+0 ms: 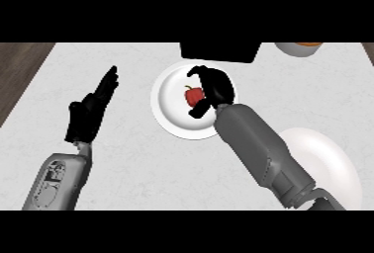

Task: Pick the bell pepper from the plate and place it in the plate

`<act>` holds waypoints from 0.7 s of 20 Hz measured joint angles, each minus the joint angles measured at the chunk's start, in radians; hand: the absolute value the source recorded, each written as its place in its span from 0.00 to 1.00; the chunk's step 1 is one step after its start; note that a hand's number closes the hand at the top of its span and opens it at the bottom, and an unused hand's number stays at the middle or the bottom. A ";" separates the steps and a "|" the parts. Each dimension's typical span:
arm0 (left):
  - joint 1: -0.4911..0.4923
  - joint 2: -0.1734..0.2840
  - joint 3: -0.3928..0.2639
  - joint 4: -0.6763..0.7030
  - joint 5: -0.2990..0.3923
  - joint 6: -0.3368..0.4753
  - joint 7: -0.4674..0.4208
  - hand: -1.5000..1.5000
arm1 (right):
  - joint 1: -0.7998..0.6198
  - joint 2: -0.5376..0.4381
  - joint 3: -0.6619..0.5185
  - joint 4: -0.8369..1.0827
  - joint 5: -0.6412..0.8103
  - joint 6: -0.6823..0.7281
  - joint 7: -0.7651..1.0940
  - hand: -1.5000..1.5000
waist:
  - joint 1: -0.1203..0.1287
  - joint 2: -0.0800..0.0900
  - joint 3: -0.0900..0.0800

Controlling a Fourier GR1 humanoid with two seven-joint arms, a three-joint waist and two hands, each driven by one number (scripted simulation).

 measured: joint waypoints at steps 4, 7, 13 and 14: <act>0.002 -0.002 0.000 -0.005 0.004 -0.006 0.003 0.50 | 0.006 0.000 -0.004 0.010 -0.120 -0.032 -0.079 0.00 | 0.006 0.001 0.001; 0.004 -0.002 0.003 0.001 0.001 -0.003 -0.001 0.50 | 0.006 0.000 -0.041 -0.016 -0.218 -0.070 -0.148 0.00 | 0.001 0.000 0.001; 0.027 0.006 0.020 -0.007 0.000 0.005 -0.001 0.50 | 0.036 0.000 -0.130 -0.056 -0.379 -0.164 -0.257 0.00 | -0.036 -0.011 0.001; 0.034 0.008 0.022 -0.012 -0.001 0.008 -0.001 0.50 | 0.041 -0.004 -0.154 -0.057 -0.396 -0.171 -0.275 0.00 | -0.044 -0.013 0.000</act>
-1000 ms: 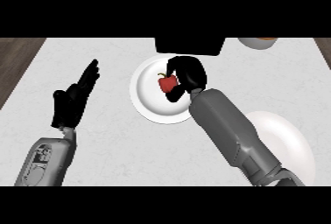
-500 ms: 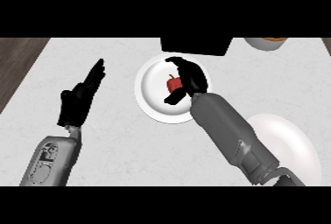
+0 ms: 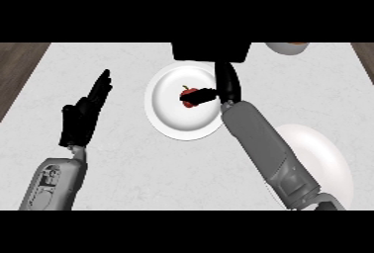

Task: Pick the bell pepper from the plate and place it in the plate

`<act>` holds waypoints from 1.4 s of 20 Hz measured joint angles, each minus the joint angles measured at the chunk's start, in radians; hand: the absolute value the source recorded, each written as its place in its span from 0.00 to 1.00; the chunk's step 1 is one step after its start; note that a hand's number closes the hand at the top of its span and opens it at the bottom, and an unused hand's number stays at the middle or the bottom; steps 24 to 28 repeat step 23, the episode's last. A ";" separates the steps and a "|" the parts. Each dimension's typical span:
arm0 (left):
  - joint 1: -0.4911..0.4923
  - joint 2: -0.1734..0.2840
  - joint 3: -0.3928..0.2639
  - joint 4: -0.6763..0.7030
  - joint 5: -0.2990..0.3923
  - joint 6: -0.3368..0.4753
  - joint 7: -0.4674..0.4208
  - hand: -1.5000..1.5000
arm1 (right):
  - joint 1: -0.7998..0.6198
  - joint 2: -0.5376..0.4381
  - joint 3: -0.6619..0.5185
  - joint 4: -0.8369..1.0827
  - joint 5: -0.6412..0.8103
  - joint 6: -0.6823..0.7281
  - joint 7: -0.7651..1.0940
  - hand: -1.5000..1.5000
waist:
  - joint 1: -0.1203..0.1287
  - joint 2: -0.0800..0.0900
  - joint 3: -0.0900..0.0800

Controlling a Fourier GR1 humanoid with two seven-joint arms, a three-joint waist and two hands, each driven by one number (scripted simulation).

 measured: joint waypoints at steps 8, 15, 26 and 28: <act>0.037 0.012 0.028 -0.009 0.006 -0.002 -0.006 0.50 | 0.121 -0.122 -0.138 -0.078 -0.100 0.069 -0.117 0.00 | -0.042 -0.009 -0.001; 0.031 0.016 0.044 -0.016 0.009 -0.011 0.004 0.50 | 0.211 -0.255 -0.202 -0.116 -0.135 0.238 -0.178 0.00 | -0.046 -0.010 -0.001; 0.020 -0.004 0.044 0.004 -0.008 -0.006 -0.006 0.50 | 0.217 -0.340 -0.293 0.010 -0.148 0.371 -0.313 0.00 | -0.040 -0.008 -0.001; 0.020 -0.004 0.044 0.004 -0.008 -0.006 -0.006 0.50 | 0.217 -0.340 -0.293 0.010 -0.148 0.371 -0.313 0.00 | -0.040 -0.008 -0.001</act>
